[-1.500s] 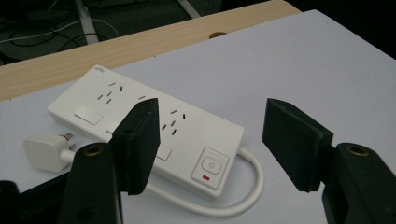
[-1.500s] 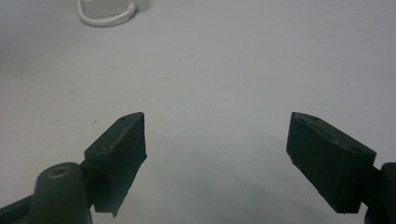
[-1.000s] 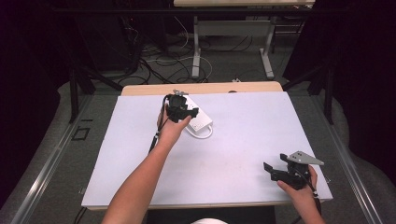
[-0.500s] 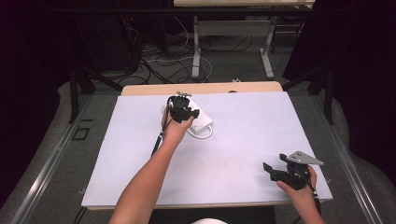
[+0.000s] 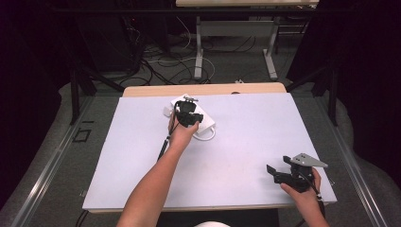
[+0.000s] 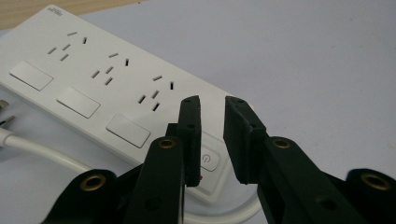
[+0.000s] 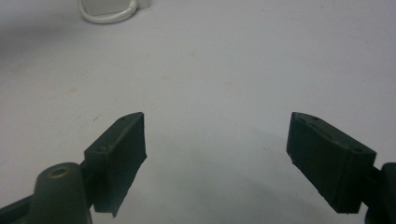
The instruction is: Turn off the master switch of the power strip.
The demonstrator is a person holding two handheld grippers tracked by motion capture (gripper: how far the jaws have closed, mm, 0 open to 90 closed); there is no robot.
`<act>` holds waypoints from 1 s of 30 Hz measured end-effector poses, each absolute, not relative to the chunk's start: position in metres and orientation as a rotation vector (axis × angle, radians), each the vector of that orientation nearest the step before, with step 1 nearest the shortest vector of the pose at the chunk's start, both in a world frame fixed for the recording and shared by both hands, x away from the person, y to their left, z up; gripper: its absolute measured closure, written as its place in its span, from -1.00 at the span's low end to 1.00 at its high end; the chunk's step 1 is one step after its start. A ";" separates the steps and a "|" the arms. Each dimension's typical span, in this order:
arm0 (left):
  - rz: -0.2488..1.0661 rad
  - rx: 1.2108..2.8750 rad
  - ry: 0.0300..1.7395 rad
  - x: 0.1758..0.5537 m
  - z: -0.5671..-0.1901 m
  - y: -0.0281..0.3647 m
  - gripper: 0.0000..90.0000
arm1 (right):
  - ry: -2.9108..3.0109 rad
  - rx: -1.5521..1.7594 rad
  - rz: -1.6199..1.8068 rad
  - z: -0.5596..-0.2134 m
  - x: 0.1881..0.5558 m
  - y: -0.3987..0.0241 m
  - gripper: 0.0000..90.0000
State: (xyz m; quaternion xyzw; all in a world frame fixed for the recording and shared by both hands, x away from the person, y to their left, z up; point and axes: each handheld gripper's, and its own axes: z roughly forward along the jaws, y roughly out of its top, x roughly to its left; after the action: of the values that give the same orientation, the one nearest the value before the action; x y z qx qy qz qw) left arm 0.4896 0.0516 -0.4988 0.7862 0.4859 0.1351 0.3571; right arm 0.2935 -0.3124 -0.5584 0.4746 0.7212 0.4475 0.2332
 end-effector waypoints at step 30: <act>0.303 2.117 1.306 0.493 -0.522 0.039 1.00 | 1.976 1.309 1.236 -0.560 0.294 -0.314 -0.57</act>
State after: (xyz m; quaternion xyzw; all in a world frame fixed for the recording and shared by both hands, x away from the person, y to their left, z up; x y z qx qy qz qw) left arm 0.4933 0.0393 -0.5217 0.8025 0.4951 0.1147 0.3126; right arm 0.2945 -0.3140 -0.5603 0.4762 0.7191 0.4496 0.2321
